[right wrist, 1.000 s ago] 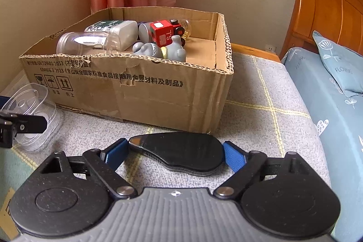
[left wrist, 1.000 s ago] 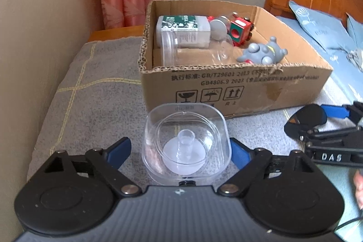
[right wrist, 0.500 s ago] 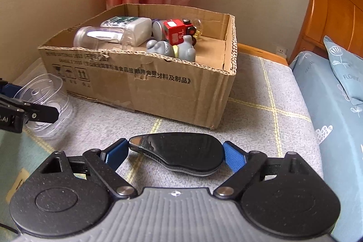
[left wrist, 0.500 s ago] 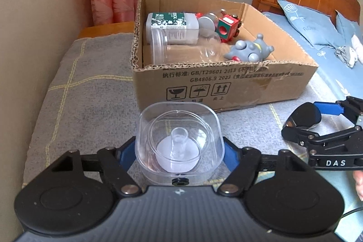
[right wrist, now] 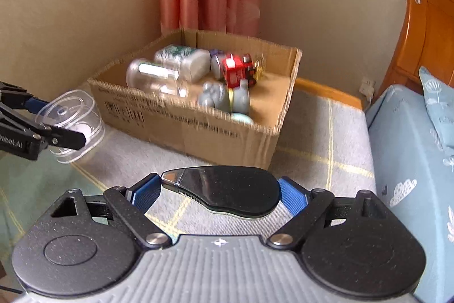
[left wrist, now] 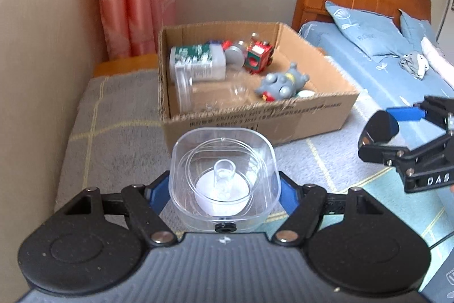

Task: Organize rigid objects
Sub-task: 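Lift container and black case into the box and open both tools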

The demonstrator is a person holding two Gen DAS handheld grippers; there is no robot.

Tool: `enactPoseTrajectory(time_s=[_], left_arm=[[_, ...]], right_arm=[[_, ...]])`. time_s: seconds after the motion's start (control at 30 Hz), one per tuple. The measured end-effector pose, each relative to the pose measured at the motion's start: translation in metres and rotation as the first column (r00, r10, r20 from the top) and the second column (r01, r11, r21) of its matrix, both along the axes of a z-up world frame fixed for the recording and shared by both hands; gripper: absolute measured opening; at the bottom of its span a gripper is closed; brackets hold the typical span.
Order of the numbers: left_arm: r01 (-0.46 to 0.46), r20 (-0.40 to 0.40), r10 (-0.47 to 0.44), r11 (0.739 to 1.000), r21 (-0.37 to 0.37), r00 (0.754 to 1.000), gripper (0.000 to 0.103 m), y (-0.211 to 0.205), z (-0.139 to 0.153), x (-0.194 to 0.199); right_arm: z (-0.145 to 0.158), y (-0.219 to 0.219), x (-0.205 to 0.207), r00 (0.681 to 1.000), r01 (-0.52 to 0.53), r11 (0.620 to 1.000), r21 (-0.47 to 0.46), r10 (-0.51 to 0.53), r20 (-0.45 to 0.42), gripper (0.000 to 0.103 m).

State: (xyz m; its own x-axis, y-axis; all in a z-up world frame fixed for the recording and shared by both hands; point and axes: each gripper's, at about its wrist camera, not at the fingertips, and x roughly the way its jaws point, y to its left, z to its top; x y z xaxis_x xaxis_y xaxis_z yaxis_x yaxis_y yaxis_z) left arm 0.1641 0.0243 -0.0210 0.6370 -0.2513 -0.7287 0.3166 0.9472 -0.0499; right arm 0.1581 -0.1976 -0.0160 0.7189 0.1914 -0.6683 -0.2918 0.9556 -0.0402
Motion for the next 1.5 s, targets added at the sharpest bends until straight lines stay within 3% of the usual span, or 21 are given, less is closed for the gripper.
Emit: enactPoseTrajectory(time_s=[0.3, 0.53, 0.8, 1.0, 1.07, 1.27, 1.5], left_arm=[[0.026, 0.063, -0.027, 0.999, 0.023, 0.998, 0.075, -0.001, 0.028, 0.001], [0.040, 0.043, -0.041, 0.998, 0.046, 0.998, 0.075, 0.005, 0.035, 0.008], [0.022, 0.064, -0.025, 0.999, 0.046, 0.998, 0.075, 0.014, 0.040, 0.012], [0.019, 0.082, -0.024, 0.998, 0.054, 0.996, 0.075, 0.015, 0.045, 0.020], [0.025, 0.087, -0.030, 0.998, 0.057, 0.996, 0.075, 0.013, 0.047, 0.023], [0.058, 0.103, -0.064, 0.996, 0.065, 0.993, 0.074, 0.006, 0.053, 0.029], [0.125, 0.092, -0.129, 0.991, 0.052, 0.987, 0.073, -0.014, 0.052, 0.046]], right_arm=[[0.040, 0.018, 0.028, 0.992, -0.077, 0.997, 0.010, 0.075, 0.106, 0.092], [0.046, 0.051, 0.075, 0.990, -0.128, 0.992, -0.001, 0.128, 0.057, 0.092], [0.026, 0.069, 0.104, 0.995, -0.100, 0.995, 0.021, 0.100, 0.003, 0.092], [0.017, 0.077, 0.106, 0.992, -0.125, 0.991, 0.047, 0.127, -0.023, 0.093], [0.016, 0.076, 0.103, 0.991, -0.133, 0.989, 0.059, 0.135, -0.020, 0.100], [0.018, 0.059, 0.090, 0.996, -0.091, 0.993, 0.079, 0.093, -0.014, 0.103], [0.015, 0.034, 0.064, 1.000, -0.015, 1.000, 0.027, 0.015, 0.009, 0.103]])
